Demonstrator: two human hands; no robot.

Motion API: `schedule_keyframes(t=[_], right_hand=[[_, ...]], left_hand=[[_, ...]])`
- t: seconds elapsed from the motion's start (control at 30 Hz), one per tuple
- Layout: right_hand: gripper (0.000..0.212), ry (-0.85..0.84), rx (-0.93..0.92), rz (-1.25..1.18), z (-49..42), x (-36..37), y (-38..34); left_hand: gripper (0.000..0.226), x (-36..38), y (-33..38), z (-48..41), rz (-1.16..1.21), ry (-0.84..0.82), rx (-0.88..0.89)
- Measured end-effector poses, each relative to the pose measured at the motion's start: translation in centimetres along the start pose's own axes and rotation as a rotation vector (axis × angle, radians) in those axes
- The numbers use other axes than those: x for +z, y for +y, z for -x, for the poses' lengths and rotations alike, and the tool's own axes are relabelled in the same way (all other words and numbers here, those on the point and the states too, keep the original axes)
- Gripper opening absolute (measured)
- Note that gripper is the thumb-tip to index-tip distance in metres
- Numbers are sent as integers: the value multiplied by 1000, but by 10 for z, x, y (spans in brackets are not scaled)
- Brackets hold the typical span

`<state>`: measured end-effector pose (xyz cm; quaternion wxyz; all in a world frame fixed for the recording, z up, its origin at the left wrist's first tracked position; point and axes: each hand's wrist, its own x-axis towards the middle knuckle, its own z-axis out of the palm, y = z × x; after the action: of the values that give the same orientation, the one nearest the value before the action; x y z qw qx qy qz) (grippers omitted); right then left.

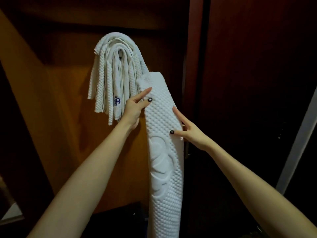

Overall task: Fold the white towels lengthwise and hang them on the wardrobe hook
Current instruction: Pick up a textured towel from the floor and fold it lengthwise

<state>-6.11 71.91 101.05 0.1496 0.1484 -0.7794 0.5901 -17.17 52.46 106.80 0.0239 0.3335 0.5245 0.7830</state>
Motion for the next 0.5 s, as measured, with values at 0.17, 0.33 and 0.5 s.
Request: schedule_keyframes(t=[0.17, 0.33, 0.5], right_hand=[[59, 90, -61, 106, -6, 9, -7], [59, 97, -61, 97, -24, 7, -22], [59, 78, -78, -18, -41, 0, -32]], left_hand=[[43, -12, 1, 3, 51, -63, -84], [55, -22, 1, 11, -106, -132, -138], [44, -20, 3, 11, 99, -72, -149]])
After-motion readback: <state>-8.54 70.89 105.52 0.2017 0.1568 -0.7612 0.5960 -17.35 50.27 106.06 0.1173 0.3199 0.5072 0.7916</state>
